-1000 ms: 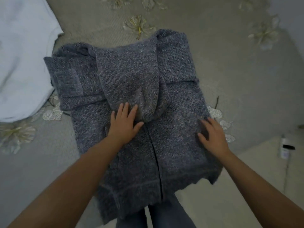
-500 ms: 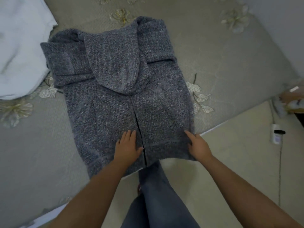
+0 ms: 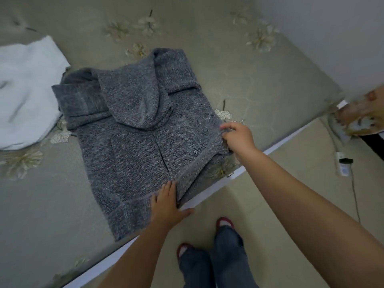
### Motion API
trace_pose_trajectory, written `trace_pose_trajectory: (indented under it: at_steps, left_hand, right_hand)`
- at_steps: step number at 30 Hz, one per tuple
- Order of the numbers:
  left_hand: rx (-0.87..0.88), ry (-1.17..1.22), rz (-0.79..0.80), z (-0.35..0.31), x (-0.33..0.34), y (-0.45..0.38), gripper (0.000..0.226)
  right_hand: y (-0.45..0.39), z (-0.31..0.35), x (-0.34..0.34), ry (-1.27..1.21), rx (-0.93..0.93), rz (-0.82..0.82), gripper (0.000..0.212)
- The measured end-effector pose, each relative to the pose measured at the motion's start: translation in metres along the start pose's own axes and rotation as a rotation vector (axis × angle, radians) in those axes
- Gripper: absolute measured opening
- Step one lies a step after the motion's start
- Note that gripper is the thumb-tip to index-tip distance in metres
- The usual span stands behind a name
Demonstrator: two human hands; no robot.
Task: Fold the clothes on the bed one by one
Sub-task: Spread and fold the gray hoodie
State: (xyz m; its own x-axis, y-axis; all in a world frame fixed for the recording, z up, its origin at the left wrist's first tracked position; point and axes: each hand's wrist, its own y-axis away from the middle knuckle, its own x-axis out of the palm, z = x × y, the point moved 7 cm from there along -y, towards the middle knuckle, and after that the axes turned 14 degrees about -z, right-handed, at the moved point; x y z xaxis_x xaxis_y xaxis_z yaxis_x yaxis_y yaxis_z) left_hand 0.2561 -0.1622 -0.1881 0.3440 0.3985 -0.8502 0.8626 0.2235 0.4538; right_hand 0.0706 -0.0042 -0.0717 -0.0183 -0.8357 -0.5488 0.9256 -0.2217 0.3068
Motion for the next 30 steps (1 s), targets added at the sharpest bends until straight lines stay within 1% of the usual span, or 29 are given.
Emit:
trace_pose_trajectory:
  at_steps: [2,4,6,7,8,10,11,12,13,14,15,16,17,18,19,20,22,23,25,26,27,28,30]
  left_hand:
    - [-0.026,0.025,-0.092,0.004,-0.006,-0.001,0.082]
    - [-0.066,0.07,-0.17,0.011,-0.019,-0.005,0.065]
    - [-0.171,0.221,-0.212,0.023,-0.036,-0.01,0.05]
    - [-0.224,0.305,-0.225,0.029,-0.046,-0.012,0.047]
    - [-0.242,0.347,-0.239,0.032,-0.058,-0.014,0.045]
    - [-0.175,0.278,-0.239,0.029,-0.082,-0.02,0.043]
    - [-0.123,0.212,-0.22,0.025,-0.092,-0.024,0.042]
    - [-0.079,0.13,-0.184,0.02,-0.101,-0.027,0.041]
    - [-0.046,0.044,-0.144,0.014,-0.109,-0.029,0.038]
    - [-0.018,-0.037,-0.117,0.008,-0.117,-0.03,0.034]
    - [0.007,-0.112,-0.104,0.001,-0.126,-0.029,0.03]
    - [0.023,-0.177,-0.102,-0.008,-0.134,-0.028,0.027]
    - [0.033,-0.231,-0.104,-0.016,-0.141,-0.027,0.026]
    - [0.044,-0.274,-0.107,-0.023,-0.146,-0.024,0.025]
    - [0.054,-0.307,-0.11,-0.029,-0.15,-0.022,0.025]
    - [0.057,-0.328,-0.11,-0.033,-0.152,-0.019,0.024]
    - [0.053,-0.355,-0.1,-0.034,-0.152,-0.014,0.024]
    - [0.051,-0.365,-0.094,-0.032,-0.151,-0.011,0.025]
    - [0.026,-0.36,-0.088,-0.027,-0.148,-0.004,0.027]
    - [0.004,-0.354,-0.108,-0.025,-0.146,0.0,0.028]
    - [-0.023,-0.355,-0.147,-0.024,-0.146,0.004,0.027]
    - [-0.056,-0.352,-0.194,-0.022,-0.146,0.009,0.027]
    - [-0.151,-0.292,-0.26,-0.012,-0.143,0.017,0.026]
  right_hand:
    - [-0.002,0.004,0.002,-0.049,0.037,0.032,0.03]
    - [-0.001,0.01,0.003,-0.076,0.026,0.051,0.032]
    - [-0.003,0.013,0.003,-0.125,0.014,0.055,0.035]
    - [-0.004,0.013,0.001,-0.155,0.028,0.043,0.036]
    - [-0.005,0.011,-0.001,-0.201,0.067,0.029,0.034]
    - [-0.003,0.008,-0.001,-0.342,0.139,0.067,0.031]
    - [0.0,0.011,0.003,-0.381,0.11,0.128,0.034]
    - [0.006,0.016,0.009,-0.338,0.012,0.211,0.044]
    - [0.015,0.021,0.018,-0.169,-0.166,0.311,0.057]
    - [0.027,0.024,0.03,0.104,-0.39,0.394,0.071]
    - [0.035,0.023,0.041,0.405,-0.62,0.418,0.082]
    - [0.043,0.022,0.052,0.637,-0.834,0.407,0.09]
    - [0.052,0.02,0.062,0.779,-0.993,0.414,0.093]
    - [0.059,0.017,0.072,0.858,-1.092,0.438,0.092]
    - [0.064,0.015,0.079,0.896,-1.151,0.459,0.087]
    - [0.065,0.016,0.082,0.881,-1.174,0.458,0.076]
    - [0.062,0.023,0.086,0.808,-1.174,0.447,0.056]
    - [0.062,0.026,0.087,0.781,-1.188,0.471,0.054]
    - [0.067,0.029,0.096,0.764,-1.249,0.599,0.064]
    - [0.07,0.03,0.101,0.792,-1.263,0.673,0.07]
    - [0.072,0.03,0.105,0.834,-1.263,0.737,0.071]
    - [0.073,0.029,0.108,0.879,-1.257,0.786,0.066]
    - [0.076,0.033,0.113,0.95,-1.272,0.812,0.047]
